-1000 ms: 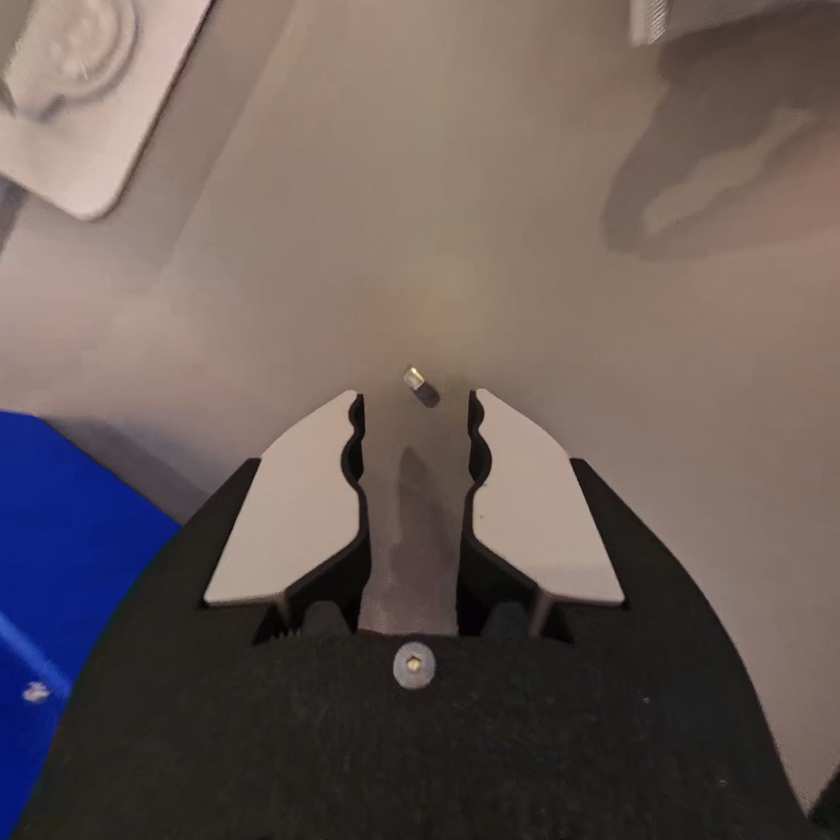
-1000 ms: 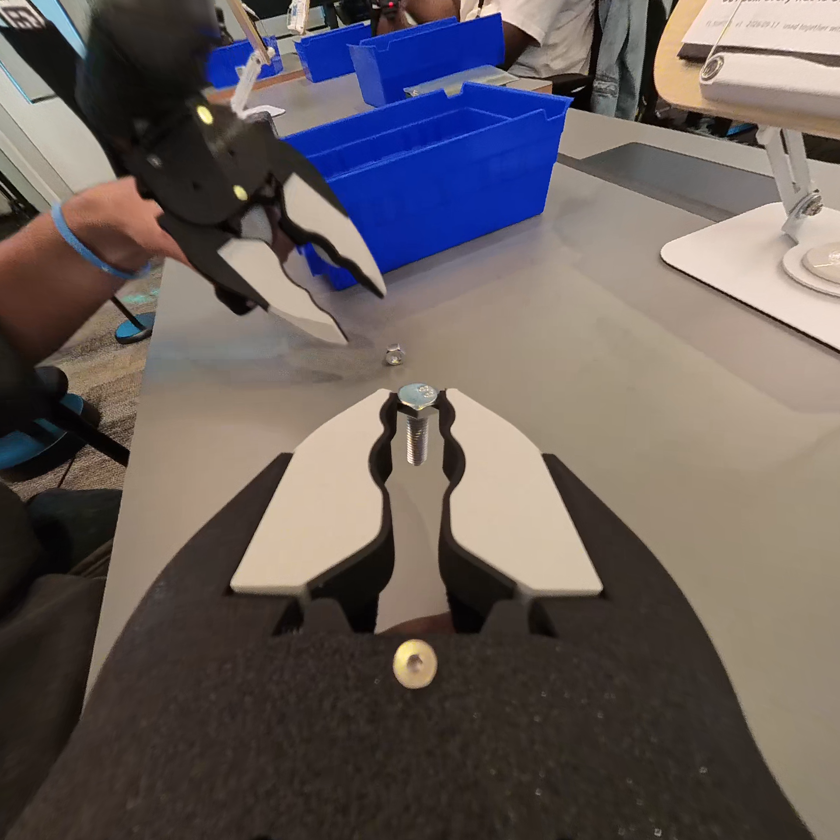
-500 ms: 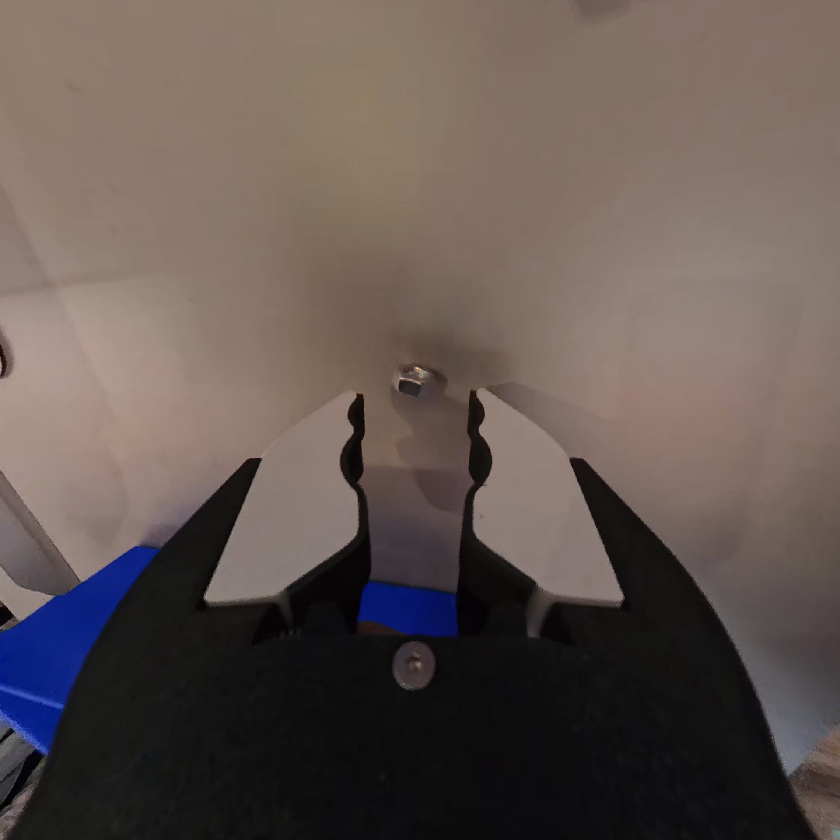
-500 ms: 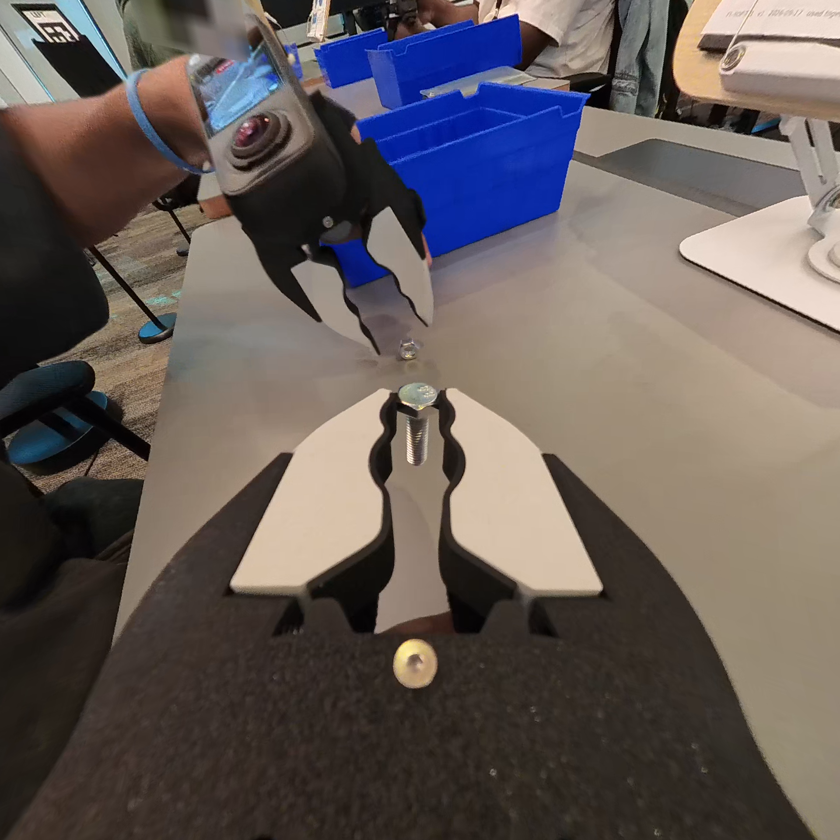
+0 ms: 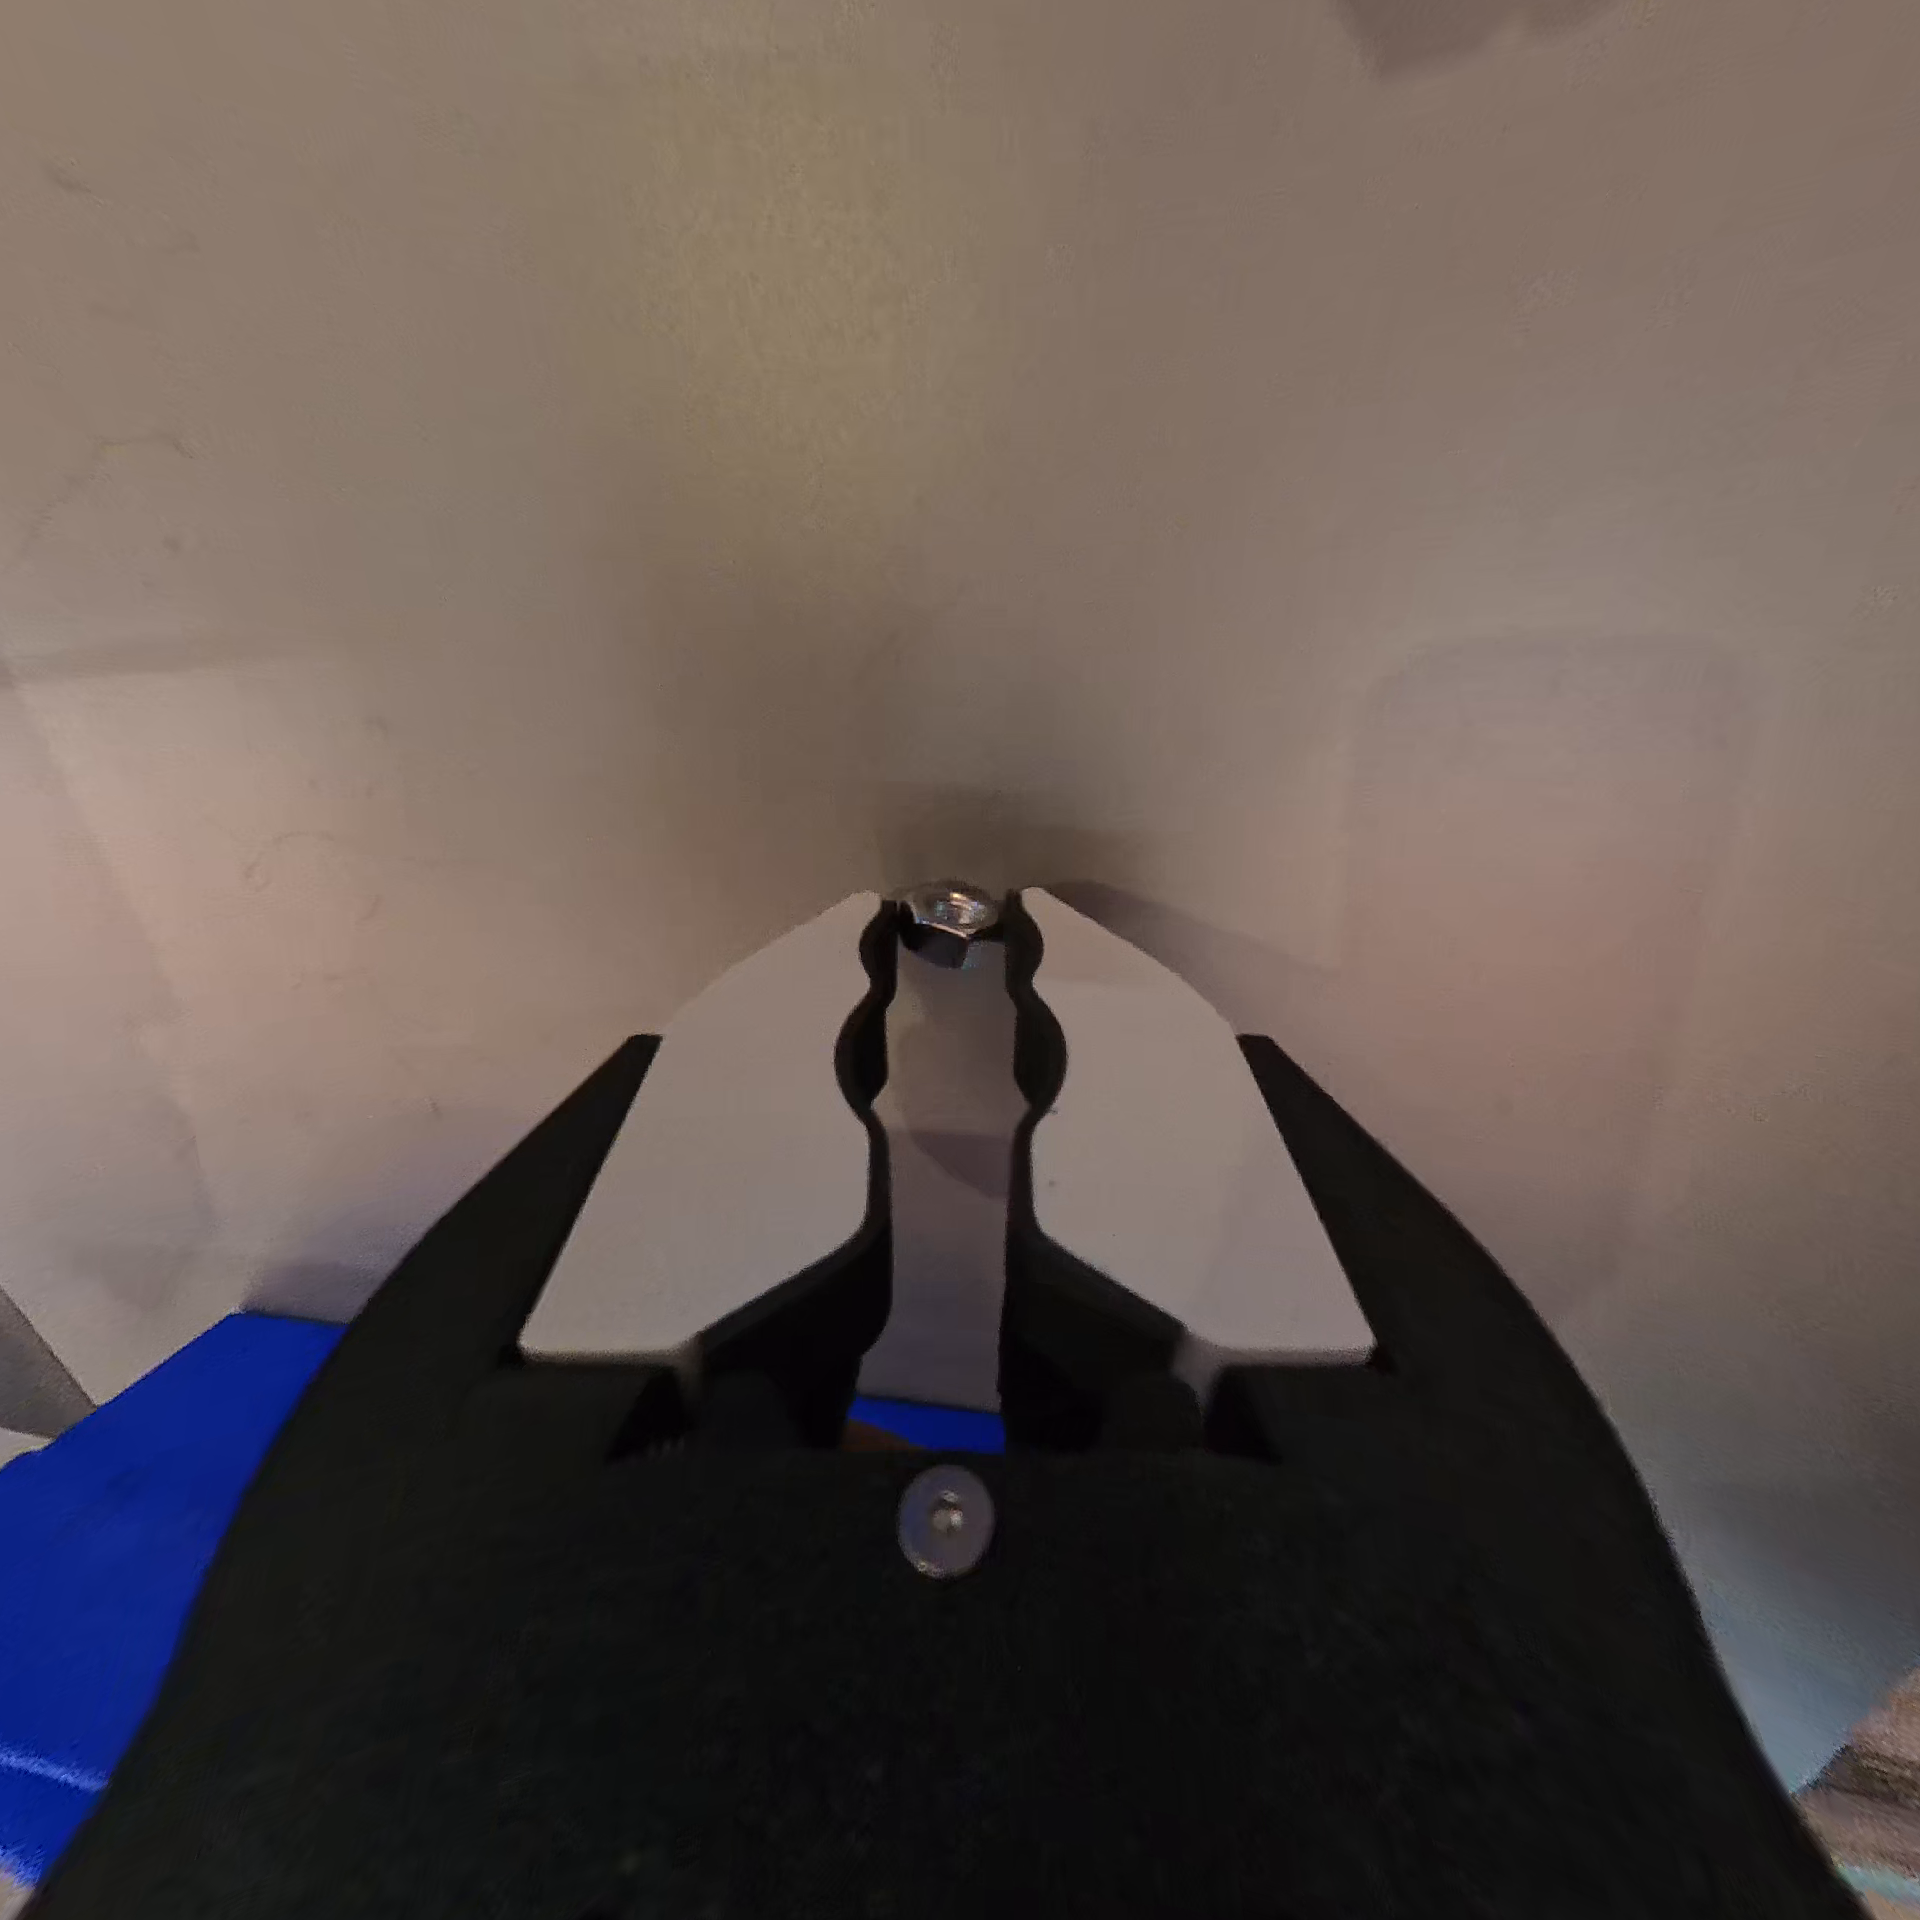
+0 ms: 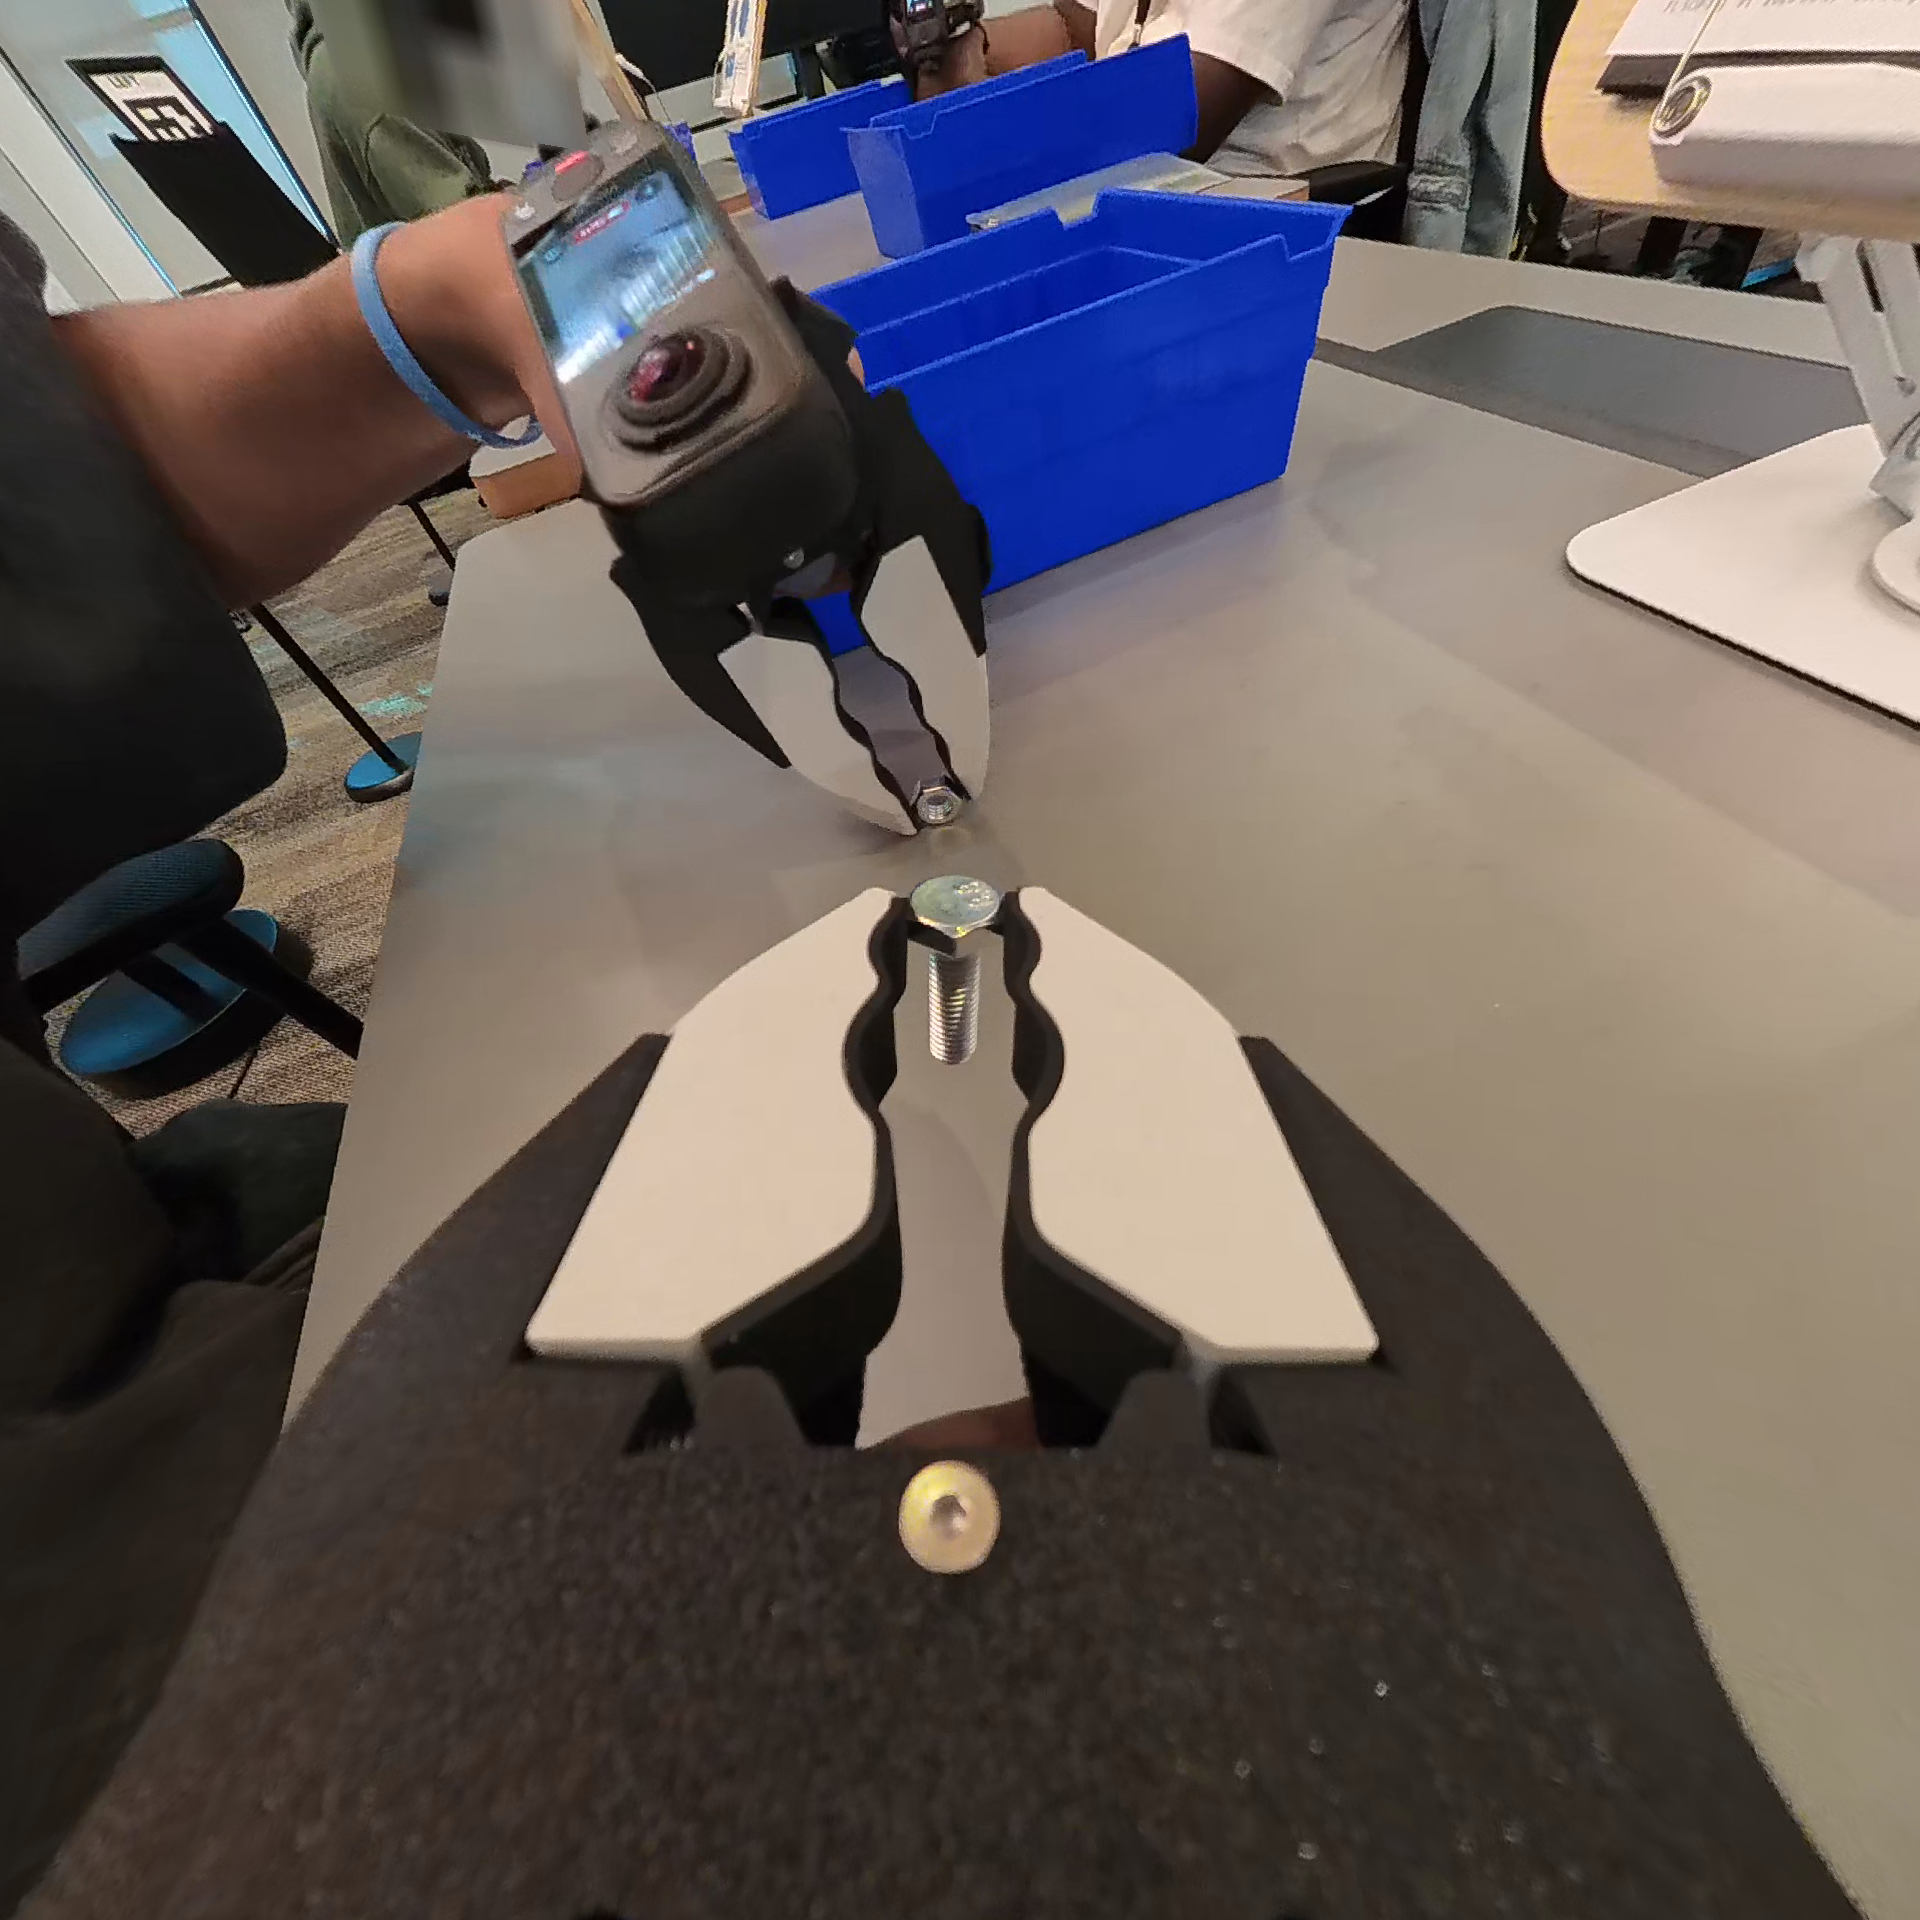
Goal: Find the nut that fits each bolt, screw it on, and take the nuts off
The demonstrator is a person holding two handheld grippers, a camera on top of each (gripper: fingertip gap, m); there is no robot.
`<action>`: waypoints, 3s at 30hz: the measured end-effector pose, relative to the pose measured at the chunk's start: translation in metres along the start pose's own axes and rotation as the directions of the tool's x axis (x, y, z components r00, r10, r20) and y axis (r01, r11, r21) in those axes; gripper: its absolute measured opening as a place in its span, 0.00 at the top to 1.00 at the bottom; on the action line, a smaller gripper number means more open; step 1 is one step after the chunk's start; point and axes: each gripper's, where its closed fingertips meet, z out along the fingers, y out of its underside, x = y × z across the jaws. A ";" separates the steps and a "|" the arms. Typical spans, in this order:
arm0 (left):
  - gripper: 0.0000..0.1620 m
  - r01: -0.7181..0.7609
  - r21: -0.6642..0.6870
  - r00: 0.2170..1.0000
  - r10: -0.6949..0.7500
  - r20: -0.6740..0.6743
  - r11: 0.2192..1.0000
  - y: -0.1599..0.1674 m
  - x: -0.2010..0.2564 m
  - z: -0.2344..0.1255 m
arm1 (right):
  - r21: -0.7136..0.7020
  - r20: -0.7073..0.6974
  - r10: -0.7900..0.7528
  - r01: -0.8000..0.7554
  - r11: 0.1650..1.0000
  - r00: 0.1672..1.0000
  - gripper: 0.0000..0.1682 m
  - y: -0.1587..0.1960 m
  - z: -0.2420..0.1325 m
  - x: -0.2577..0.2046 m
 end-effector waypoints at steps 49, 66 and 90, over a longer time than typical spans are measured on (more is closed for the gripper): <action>0.89 0.761 0.644 0.532 0.499 -0.685 0.073 -0.124 -0.010 -0.192 | 0.210 0.538 0.008 -0.143 0.967 0.843 0.90 -0.141 -0.008 -0.032; 0.89 0.483 0.845 0.868 -0.251 -0.428 0.232 -0.115 -0.055 -0.129 | 0.116 0.134 0.099 -0.114 0.987 0.986 0.90 -0.103 0.014 0.025; 0.89 -0.011 0.594 0.873 -0.281 0.398 0.805 -0.090 -0.059 -0.087 | -0.046 0.198 0.666 -0.671 0.740 0.720 0.90 -0.040 0.031 0.023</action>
